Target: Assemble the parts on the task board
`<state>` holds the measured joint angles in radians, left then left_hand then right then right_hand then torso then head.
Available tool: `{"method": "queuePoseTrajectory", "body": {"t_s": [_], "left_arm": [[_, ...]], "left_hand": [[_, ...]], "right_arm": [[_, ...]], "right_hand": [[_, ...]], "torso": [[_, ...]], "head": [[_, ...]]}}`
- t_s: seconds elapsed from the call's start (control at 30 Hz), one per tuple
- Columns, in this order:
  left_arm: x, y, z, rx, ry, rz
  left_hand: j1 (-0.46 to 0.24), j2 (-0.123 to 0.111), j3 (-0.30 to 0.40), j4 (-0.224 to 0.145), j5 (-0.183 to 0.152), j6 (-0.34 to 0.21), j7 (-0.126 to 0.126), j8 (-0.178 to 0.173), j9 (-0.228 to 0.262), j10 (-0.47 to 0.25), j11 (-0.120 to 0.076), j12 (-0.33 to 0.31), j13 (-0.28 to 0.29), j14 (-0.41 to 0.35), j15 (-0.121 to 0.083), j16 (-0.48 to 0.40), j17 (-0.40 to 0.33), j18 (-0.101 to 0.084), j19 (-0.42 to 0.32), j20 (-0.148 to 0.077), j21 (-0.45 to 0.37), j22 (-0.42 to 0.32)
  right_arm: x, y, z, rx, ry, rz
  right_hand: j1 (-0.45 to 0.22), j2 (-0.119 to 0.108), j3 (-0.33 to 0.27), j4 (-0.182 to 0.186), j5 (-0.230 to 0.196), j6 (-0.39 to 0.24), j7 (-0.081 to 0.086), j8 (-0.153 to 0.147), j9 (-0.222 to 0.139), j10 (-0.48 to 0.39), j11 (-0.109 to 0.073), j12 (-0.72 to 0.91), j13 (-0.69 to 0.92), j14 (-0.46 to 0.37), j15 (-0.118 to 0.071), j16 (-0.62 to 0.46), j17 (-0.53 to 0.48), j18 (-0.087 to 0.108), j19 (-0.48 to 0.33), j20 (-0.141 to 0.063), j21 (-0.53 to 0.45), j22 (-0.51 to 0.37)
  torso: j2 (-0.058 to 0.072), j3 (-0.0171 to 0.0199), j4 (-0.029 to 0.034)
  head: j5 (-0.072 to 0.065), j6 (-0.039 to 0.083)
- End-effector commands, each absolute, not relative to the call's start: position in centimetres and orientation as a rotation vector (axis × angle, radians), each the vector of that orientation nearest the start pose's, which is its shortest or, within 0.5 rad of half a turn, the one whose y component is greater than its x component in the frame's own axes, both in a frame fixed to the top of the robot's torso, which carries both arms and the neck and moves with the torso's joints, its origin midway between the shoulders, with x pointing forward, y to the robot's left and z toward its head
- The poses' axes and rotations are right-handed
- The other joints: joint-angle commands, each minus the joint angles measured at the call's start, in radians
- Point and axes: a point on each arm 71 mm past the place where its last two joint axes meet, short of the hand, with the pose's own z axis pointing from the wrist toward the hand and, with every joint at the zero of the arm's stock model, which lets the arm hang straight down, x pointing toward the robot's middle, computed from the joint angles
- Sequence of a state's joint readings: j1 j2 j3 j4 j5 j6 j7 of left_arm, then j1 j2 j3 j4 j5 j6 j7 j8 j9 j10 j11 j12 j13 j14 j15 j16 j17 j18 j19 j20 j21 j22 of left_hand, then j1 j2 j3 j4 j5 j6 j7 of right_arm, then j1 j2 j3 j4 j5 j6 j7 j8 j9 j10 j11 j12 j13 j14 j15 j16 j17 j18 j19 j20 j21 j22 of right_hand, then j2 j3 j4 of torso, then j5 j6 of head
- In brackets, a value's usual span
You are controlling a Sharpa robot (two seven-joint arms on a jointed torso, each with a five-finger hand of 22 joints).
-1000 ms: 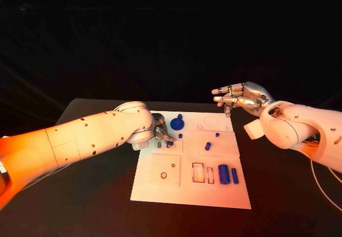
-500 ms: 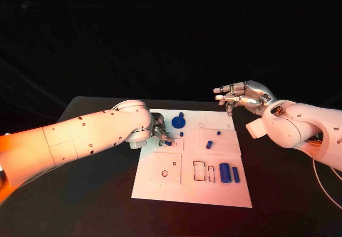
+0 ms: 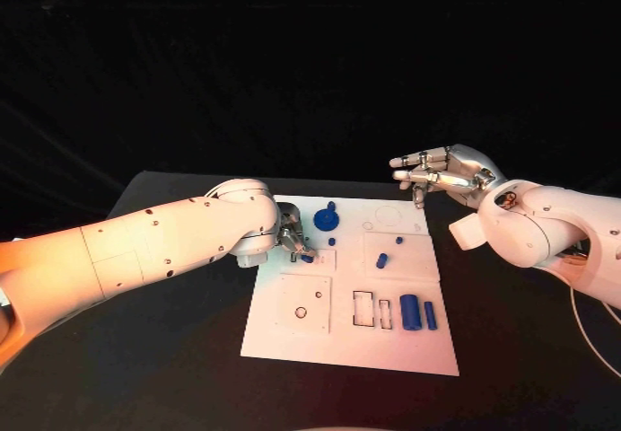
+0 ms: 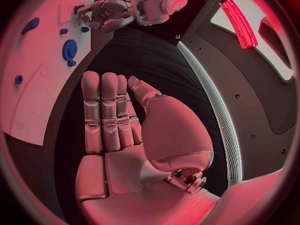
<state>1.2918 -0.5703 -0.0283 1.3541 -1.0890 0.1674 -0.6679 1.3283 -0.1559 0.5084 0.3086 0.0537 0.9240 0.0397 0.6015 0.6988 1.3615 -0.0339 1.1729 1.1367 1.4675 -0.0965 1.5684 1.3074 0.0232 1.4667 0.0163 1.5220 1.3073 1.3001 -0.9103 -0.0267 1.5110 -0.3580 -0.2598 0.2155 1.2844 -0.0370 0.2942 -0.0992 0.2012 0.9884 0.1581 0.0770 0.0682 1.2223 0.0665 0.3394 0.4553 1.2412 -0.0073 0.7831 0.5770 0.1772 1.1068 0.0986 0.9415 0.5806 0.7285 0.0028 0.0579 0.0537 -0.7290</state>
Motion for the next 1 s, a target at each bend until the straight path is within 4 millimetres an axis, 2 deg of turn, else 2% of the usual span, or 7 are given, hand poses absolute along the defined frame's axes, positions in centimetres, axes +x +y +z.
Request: {"method": "queuePoseTrajectory", "body": {"t_s": [0.03, 0.23, 0.47, 0.57, 0.63, 0.73, 1.0], "left_arm": [[51.62, 13.18, -19.20, -0.090, 2.317, -0.288], [51.68, 13.00, -19.28, -0.107, 2.324, -0.298], [51.76, 12.63, -19.41, -0.107, 2.335, -0.299], [51.73, 12.34, -19.50, -0.096, 2.345, -0.296], [51.74, 12.27, -19.54, -0.093, 2.349, -0.294], [51.83, 12.28, -19.59, -0.094, 2.351, -0.288], [52.13, 12.46, -19.70, -0.102, 2.355, -0.275]], "left_hand": [[-0.006, -0.004, 0.179, -0.169, 0.003, 0.010, -0.004, 0.003, 0.003, 0.007, -0.002, -0.002, -0.001, 0.103, 0.005, 0.002, 0.263, 0.000, 0.057, 0.003, -0.007, 0.177], [-0.045, -0.010, 0.176, -0.160, 0.001, 0.024, -0.010, 0.010, 0.012, 0.013, -0.005, 0.002, 0.001, 0.103, 0.004, 0.002, 0.263, 0.000, 0.058, 0.003, -0.007, 0.178], [-0.167, -0.033, 0.041, -0.102, 0.000, 0.060, -0.023, 0.020, 0.026, 0.024, -0.015, 0.018, 0.015, 0.103, -0.004, 0.002, 0.263, -0.003, 0.063, -0.004, -0.001, 0.188], [-0.229, -0.023, -0.028, -0.054, 0.001, 0.068, -0.021, 0.017, 0.028, 0.026, -0.014, 0.023, 0.019, 0.103, -0.004, 0.002, 0.263, -0.004, 0.065, -0.005, 0.000, 0.191], [-0.250, -0.016, -0.063, -0.034, 0.000, 0.069, -0.022, 0.014, 0.030, 0.026, -0.014, 0.024, 0.020, 0.103, -0.005, 0.002, 0.263, -0.004, 0.066, -0.005, 0.001, 0.192], [-0.251, -0.005, -0.103, -0.026, 0.001, 0.071, -0.023, 0.010, 0.033, 0.026, -0.016, 0.027, 0.022, 0.103, -0.006, 0.002, 0.263, -0.004, 0.066, -0.007, 0.001, 0.193], [-0.251, 0.009, -0.164, -0.021, 0.001, 0.075, -0.024, 0.004, 0.038, 0.025, -0.017, 0.027, 0.021, 0.103, -0.007, 0.002, 0.263, -0.005, 0.067, -0.008, 0.002, 0.195]], "right_arm": [[50.44, -23.70, -13.01, 0.736, 1.559, 1.361], [50.43, -23.66, -13.02, 0.735, 1.561, 1.363], [50.43, -23.55, -13.03, 0.735, 1.564, 1.366], [50.39, -23.50, -13.13, 0.759, 1.573, 1.375], [50.37, -23.51, -13.17, 0.766, 1.579, 1.378], [50.33, -23.49, -13.21, 0.771, 1.585, 1.382], [50.18, -23.35, -13.23, 0.771, 1.593, 1.389]], "right_hand": [[-0.012, 0.003, -0.001, 0.005, 0.005, -0.003, 0.002, 0.004, 0.000, -0.005, 0.001, 0.004, -0.001, -0.007, 0.004, 0.003, -0.002, 0.002, -0.006, 0.001, -0.001, 0.000], [-0.014, 0.002, -0.001, 0.006, 0.007, -0.004, 0.002, 0.004, 0.000, -0.005, 0.001, 0.004, -0.002, -0.007, 0.004, 0.003, -0.002, 0.002, -0.008, 0.002, -0.002, -0.002], [-0.014, 0.002, -0.001, 0.006, 0.007, -0.004, 0.002, 0.004, 0.000, -0.005, 0.001, 0.004, -0.002, -0.007, 0.004, 0.003, -0.002, 0.002, -0.008, 0.002, -0.002, -0.002], [-0.018, 0.002, -0.002, 0.009, 0.009, -0.005, 0.003, 0.004, 0.000, -0.006, 0.002, 0.004, -0.003, -0.008, 0.004, 0.003, -0.004, 0.003, -0.010, 0.002, -0.003, -0.004], [-0.020, 0.002, -0.002, 0.011, 0.009, -0.005, 0.003, 0.004, 0.000, -0.006, 0.002, 0.004, -0.003, -0.008, 0.005, 0.003, -0.005, 0.003, -0.012, 0.002, -0.005, -0.007], [-0.023, 0.001, -0.003, 0.012, 0.010, -0.007, 0.003, 0.003, 0.000, -0.007, 0.002, 0.004, -0.004, -0.009, 0.005, 0.003, -0.006, 0.004, -0.014, 0.003, -0.007, -0.009], [-0.028, 0.000, -0.004, 0.015, 0.011, -0.008, 0.003, 0.003, 0.000, -0.008, 0.003, 0.004, -0.005, -0.011, 0.006, 0.003, -0.007, 0.005, -0.019, 0.003, -0.010, -0.014]], "torso": [[0.000, 0.0008, 0.0003], [-0.001, 0.0019, -0.0005], [0.000, 0.0023, -0.0003], [0.000, 0.0025, -0.0013], [0.001, 0.0008, -0.0020], [0.000, 0.0012, -0.0040], [0.000, 0.0007, 0.0005]], "head": [[-0.002, -0.001], [-0.003, -0.001], [-0.003, 0.000], [-0.001, -0.001], [-0.004, 0.001], [-0.002, 0.001], [-0.006, 0.000]]}}
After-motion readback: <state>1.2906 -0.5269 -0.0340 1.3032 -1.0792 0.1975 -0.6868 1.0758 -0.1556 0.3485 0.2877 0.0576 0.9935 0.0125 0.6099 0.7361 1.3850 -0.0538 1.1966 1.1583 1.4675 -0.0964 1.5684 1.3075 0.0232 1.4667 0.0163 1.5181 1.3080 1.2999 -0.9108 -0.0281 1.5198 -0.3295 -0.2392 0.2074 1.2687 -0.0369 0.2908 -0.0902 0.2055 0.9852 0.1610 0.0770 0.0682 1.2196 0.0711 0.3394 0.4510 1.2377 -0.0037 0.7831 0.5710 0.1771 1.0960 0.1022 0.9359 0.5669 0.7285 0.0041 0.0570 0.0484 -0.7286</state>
